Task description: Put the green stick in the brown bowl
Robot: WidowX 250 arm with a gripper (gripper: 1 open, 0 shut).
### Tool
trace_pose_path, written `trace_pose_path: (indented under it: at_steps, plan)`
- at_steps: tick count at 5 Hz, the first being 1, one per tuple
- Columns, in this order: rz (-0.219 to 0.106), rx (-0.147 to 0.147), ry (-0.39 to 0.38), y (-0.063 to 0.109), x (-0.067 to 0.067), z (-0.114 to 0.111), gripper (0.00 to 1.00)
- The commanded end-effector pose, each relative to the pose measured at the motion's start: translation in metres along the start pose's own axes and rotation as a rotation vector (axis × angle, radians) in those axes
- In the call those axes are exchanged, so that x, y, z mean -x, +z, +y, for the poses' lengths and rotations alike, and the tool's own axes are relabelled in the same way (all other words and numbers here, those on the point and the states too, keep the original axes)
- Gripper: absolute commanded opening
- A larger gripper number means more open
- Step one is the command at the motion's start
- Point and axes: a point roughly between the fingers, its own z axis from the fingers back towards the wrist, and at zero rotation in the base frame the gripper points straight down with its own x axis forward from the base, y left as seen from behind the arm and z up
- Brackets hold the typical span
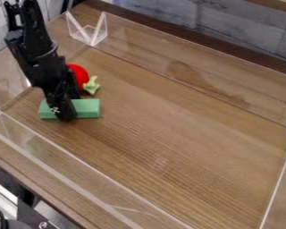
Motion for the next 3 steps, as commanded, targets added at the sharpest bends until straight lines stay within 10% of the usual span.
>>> trace_pose_path:
  at_steps: [1,3]
  plan:
    - [-0.045,-0.035,0.024,0.0134,-0.0022,0.0084,0.0]
    - [-0.06,-0.02,0.035,0.0144,-0.0049,0.0078,0.0]
